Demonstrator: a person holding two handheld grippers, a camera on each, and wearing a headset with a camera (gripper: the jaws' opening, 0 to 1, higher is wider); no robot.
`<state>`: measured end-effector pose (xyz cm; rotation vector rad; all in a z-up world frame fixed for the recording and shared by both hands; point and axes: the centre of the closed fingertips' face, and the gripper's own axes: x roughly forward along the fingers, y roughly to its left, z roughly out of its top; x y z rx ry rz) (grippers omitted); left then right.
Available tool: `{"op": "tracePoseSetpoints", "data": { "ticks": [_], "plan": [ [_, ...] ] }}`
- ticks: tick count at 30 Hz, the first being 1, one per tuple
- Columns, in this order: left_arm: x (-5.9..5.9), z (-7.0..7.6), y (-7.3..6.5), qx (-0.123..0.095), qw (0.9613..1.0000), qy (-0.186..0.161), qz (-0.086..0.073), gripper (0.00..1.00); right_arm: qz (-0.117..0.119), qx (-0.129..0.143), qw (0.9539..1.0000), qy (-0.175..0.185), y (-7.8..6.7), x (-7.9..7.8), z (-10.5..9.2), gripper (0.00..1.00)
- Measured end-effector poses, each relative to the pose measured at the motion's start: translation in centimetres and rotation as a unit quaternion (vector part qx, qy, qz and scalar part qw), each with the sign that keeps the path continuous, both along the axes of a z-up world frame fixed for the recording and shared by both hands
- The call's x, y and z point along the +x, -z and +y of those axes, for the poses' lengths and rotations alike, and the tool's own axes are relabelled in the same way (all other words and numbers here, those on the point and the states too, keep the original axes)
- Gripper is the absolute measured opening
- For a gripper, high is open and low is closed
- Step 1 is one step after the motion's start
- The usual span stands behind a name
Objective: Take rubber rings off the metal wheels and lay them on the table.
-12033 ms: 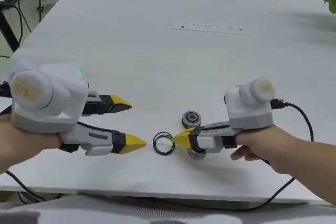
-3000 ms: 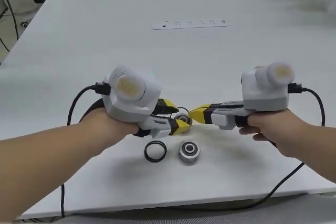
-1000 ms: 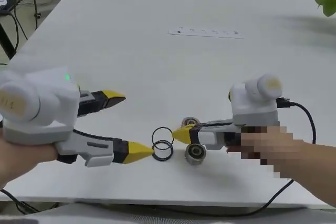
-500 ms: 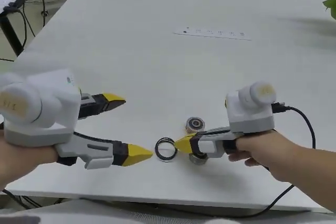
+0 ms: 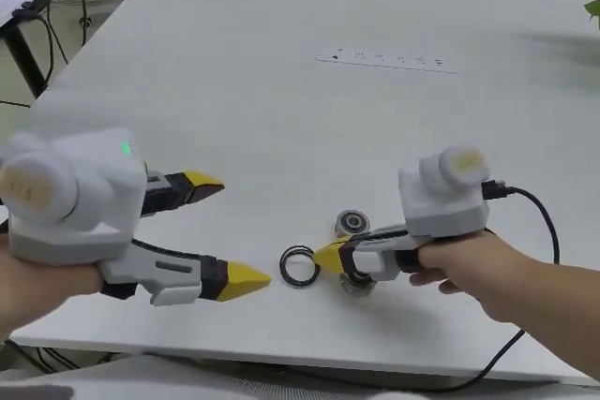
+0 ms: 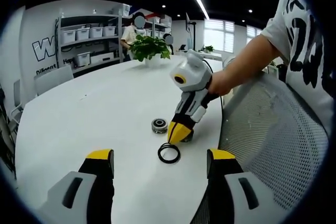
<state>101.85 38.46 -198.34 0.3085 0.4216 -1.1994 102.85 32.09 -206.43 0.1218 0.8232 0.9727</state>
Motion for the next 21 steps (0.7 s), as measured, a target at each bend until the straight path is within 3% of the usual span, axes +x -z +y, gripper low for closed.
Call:
{"op": "tracePoseSetpoints", "data": {
  "ticks": [15, 21],
  "plan": [
    [-0.34, -0.52, 0.44, 0.007, 0.9999, 0.010, 0.007, 0.70, -0.043, -0.051, 0.9971, -0.036, 0.12, -0.47, -0.21, 0.05],
    [-0.48, -0.57, 0.13, 0.006, 0.9999, 0.011, 0.007, 0.70, -0.058, -0.049, 0.9965, -0.034, -0.74, -0.45, -0.51, 0.11]
  ]
}}
